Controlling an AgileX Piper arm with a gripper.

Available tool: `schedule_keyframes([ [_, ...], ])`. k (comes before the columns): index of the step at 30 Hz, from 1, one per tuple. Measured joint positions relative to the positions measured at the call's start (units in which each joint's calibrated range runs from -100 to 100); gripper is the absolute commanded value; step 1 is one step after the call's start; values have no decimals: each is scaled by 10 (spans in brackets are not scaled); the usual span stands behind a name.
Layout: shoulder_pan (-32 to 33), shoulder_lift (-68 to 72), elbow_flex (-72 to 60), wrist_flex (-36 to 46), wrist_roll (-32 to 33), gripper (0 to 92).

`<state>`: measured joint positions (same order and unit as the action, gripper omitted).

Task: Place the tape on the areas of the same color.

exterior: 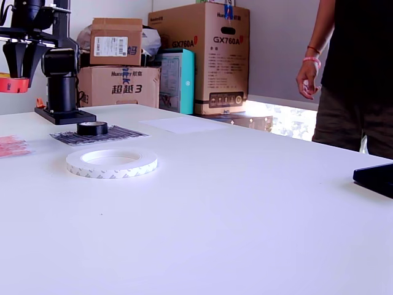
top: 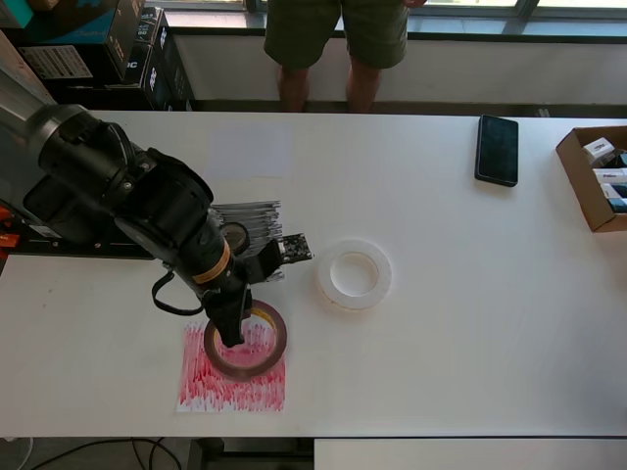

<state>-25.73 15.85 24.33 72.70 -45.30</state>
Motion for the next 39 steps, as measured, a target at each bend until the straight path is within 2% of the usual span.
schedule_keyframes([
  [9, -43, 0, 60, -40, -125, 0],
  [20, -75, 0, 202, -235, -256, 0],
  [28, -67, 11, 228, -326, -277, 0],
  [39, -59, 11, 229, -343, -269, 0],
])
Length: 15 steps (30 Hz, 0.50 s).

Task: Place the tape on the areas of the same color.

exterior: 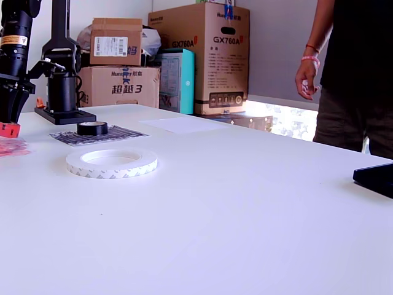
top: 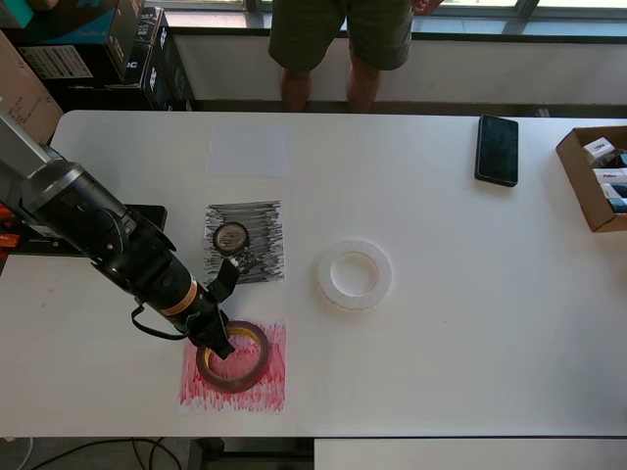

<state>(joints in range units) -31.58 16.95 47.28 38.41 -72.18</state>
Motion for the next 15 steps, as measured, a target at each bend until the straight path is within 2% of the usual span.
schedule_keyframes([
  [15, 0, 45, 62, -179, -7, 0],
])
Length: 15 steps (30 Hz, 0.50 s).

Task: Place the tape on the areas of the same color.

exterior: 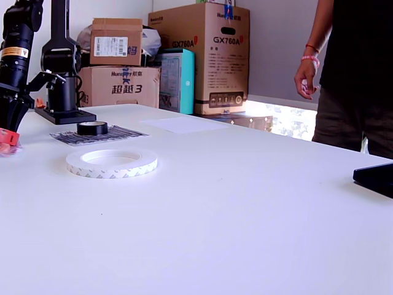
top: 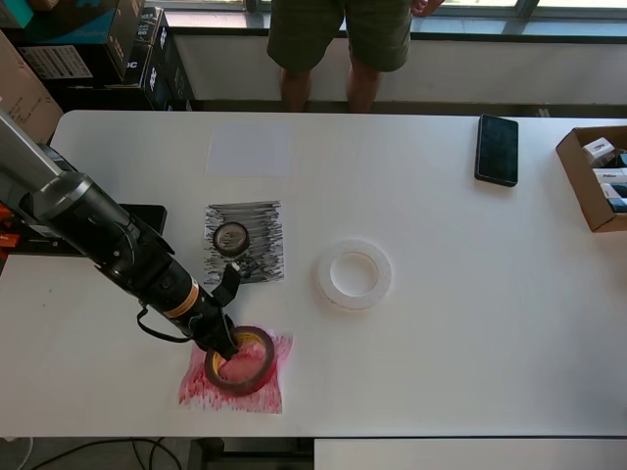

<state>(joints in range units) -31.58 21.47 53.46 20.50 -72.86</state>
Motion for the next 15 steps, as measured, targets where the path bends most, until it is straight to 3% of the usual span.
schedule_keyframes([
  [15, 0, 3, 4, -5, -1, 3],
])
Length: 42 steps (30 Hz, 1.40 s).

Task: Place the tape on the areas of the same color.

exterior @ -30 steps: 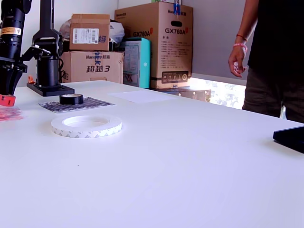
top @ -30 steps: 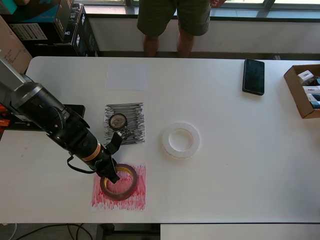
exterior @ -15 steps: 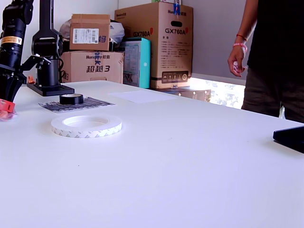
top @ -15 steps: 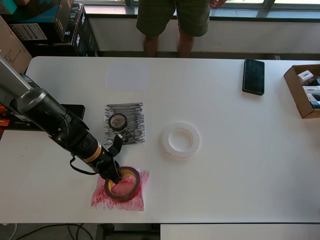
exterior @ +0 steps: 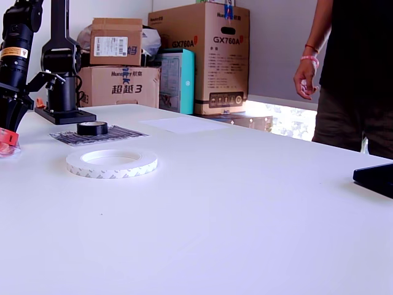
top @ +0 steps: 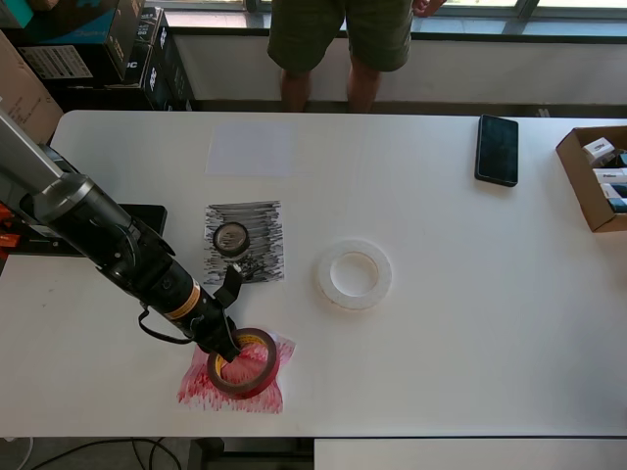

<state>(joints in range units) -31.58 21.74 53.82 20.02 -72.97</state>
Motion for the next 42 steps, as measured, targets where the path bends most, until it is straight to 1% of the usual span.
schedule_keyframes([
  [3, 0, 0, 0, 1, 0, 24],
  [8, -7, 0, 1, 4, 0, 133],
  [19, -8, 0, 1, 8, 0, 341],
  [23, -8, 1, 1, 13, 4, 399],
  [25, -8, -1, 1, 13, 8, 410],
  [29, -8, -19, 8, 40, 8, 411],
  [36, -8, -73, 49, 50, 9, 411],
  [42, -8, -104, 41, 59, 9, 411],
])
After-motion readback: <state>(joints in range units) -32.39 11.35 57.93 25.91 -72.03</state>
